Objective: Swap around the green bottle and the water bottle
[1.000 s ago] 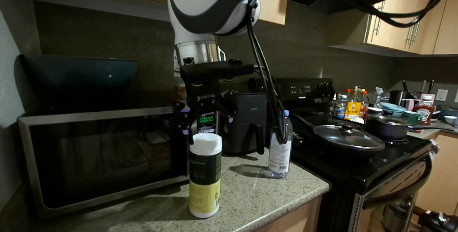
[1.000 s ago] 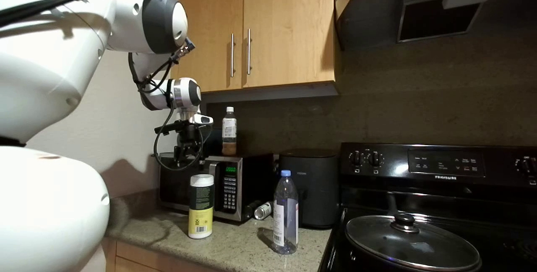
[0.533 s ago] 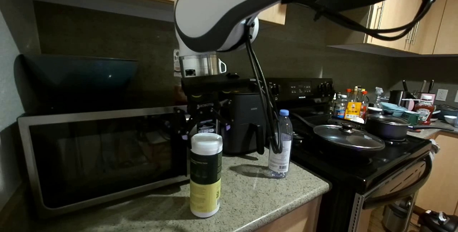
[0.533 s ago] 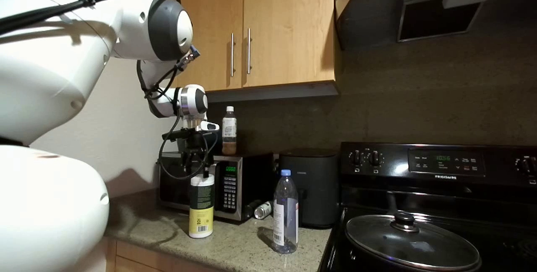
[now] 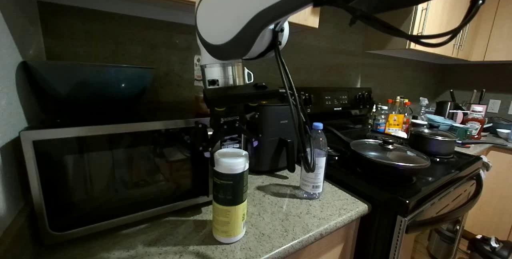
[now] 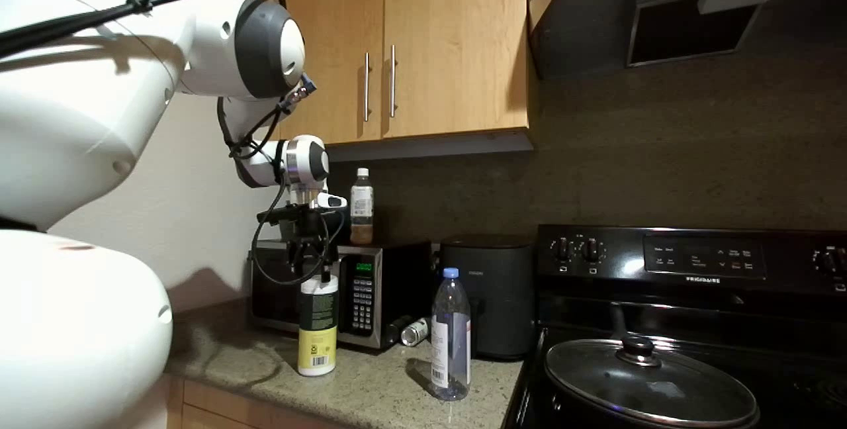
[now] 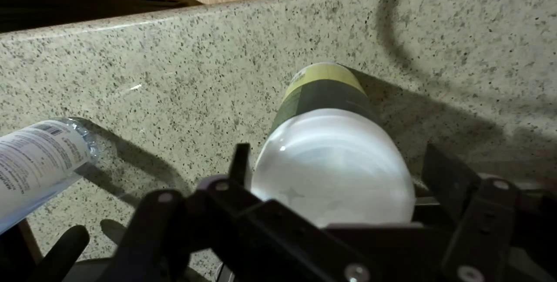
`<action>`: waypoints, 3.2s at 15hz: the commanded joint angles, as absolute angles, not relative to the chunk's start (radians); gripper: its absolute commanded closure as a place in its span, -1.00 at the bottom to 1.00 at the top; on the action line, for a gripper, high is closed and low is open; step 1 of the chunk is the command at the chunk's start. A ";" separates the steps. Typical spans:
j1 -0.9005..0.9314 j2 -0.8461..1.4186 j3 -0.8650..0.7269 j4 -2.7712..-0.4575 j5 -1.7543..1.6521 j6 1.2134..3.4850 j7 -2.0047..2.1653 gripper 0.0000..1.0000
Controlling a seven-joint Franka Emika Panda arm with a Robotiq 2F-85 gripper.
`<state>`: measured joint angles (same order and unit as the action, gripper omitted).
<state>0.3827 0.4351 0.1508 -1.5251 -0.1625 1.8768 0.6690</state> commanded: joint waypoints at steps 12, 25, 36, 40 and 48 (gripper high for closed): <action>0.362 0.462 0.153 -1.511 -0.119 1.871 0.479 -0.91; 0.345 0.423 0.119 -1.563 -0.101 1.864 0.511 -0.26; 0.286 0.297 0.070 -1.763 -0.054 1.896 0.664 -0.26; 0.279 0.325 0.080 -1.713 -0.066 1.871 0.640 -0.76; 0.270 0.313 0.064 -1.720 -0.081 1.879 0.652 -0.26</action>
